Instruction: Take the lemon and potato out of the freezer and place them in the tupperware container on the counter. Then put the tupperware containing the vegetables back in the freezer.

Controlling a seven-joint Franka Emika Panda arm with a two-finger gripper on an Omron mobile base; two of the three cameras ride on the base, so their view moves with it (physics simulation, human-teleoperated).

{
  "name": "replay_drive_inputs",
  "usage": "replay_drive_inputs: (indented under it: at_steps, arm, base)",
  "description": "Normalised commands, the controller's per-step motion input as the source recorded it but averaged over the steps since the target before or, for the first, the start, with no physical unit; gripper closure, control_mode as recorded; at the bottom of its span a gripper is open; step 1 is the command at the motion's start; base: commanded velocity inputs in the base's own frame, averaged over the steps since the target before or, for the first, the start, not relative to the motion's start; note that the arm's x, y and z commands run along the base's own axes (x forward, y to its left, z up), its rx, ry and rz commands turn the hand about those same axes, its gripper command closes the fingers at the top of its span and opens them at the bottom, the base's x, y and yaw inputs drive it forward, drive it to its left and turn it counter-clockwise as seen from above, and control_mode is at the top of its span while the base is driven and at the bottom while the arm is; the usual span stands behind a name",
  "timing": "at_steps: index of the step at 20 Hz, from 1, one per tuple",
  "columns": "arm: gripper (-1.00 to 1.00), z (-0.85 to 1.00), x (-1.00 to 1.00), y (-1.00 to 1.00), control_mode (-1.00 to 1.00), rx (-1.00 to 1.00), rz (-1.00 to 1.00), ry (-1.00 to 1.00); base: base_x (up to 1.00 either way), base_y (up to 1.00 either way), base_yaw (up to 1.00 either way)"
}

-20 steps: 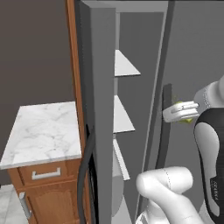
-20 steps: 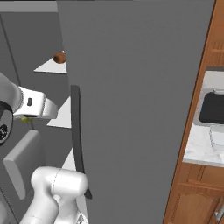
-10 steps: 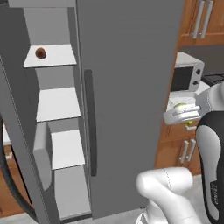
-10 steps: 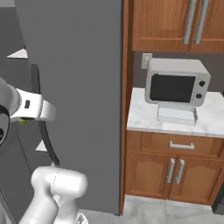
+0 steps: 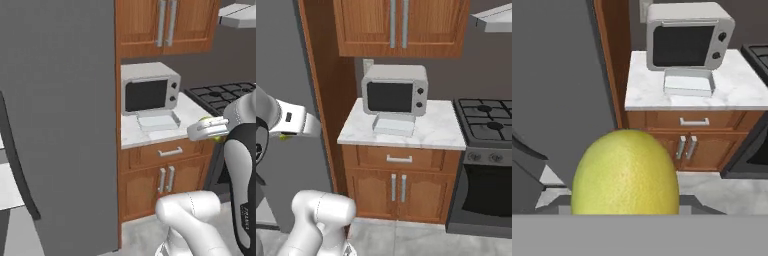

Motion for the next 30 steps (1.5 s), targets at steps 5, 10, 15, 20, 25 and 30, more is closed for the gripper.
replay_drive_inputs:
  at_steps: [5, 10, 15, 20, 25, 30]
  arm:
    - [1.0, 0.0, 0.0, 0.0, 1.0, 0.0, 0.0, 0.0]
    - [1.0, 0.0, 0.0, 0.0, 1.0, 0.0, 0.0, 0.0]
    - [1.0, -0.06, 0.11, 0.0, -1.0, 0.01, 0.01, 0.03]
    - [1.0, -0.59, 0.48, 0.05, -1.0, 0.03, 0.05, 0.19]
    - [1.0, -0.87, 0.83, 0.2, -1.0, 0.0, 0.01, 0.2]
    - [1.0, -0.8, 0.81, 0.48, -1.0, 0.0, 0.0, 0.1]
  base:
    - [0.61, -0.91, -0.03]
    - [0.89, -0.51, 0.0]
    - [0.65, -0.06, 0.02]
    - [0.0, 0.0, 0.0]
    - [0.0, 0.0, 0.0]
    - [0.0, 0.0, 0.0]
